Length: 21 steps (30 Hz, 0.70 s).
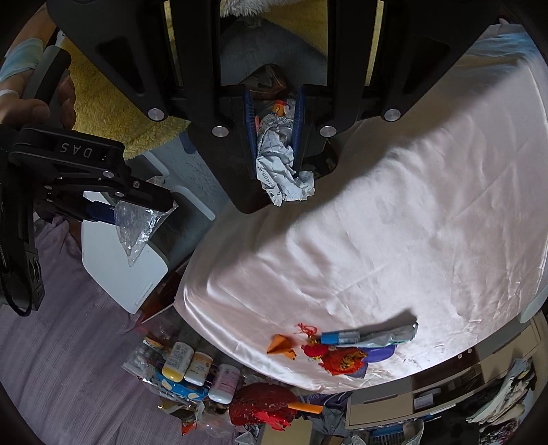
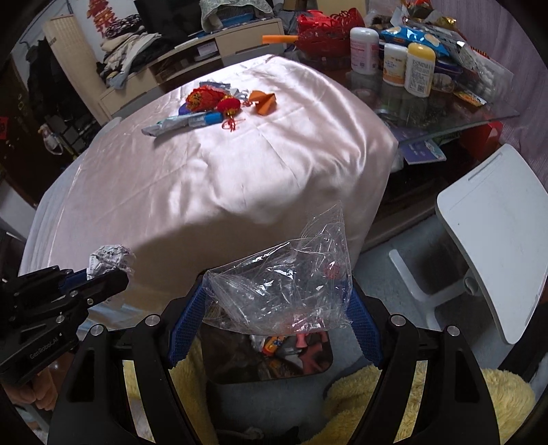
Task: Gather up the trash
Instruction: 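Carry plastic bag and crumpled paper to the bin and open both grippers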
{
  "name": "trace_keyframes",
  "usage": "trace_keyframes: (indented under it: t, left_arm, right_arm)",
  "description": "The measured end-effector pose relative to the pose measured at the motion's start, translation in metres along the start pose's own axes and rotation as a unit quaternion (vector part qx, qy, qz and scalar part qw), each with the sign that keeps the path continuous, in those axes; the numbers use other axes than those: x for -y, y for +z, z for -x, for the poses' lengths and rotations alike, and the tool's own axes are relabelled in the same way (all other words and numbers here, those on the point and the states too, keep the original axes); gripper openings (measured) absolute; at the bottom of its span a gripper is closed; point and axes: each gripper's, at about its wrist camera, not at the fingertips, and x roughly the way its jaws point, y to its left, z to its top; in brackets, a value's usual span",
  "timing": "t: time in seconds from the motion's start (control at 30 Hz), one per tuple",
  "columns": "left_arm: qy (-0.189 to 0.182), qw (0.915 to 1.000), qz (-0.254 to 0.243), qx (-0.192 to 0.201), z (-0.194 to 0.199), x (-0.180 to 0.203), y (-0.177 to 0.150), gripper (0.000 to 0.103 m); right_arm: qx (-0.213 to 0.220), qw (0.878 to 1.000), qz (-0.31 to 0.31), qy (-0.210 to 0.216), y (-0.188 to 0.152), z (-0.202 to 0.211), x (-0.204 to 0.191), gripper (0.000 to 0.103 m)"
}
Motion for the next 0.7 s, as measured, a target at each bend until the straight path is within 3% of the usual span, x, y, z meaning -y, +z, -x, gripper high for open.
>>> trace_keyframes:
  t: [0.5, 0.7]
  left_arm:
    - [-0.036, 0.9932, 0.006, -0.111, -0.087, 0.002, -0.042, 0.017]
    - [-0.042, 0.9904, 0.011, -0.131, -0.101, 0.000, -0.042, 0.019]
  right_arm:
    - [-0.079, 0.996, -0.034, 0.009, -0.028, -0.063, 0.015, 0.078]
    - [-0.095, 0.994, -0.042, 0.015, -0.027, -0.079, 0.017, 0.078]
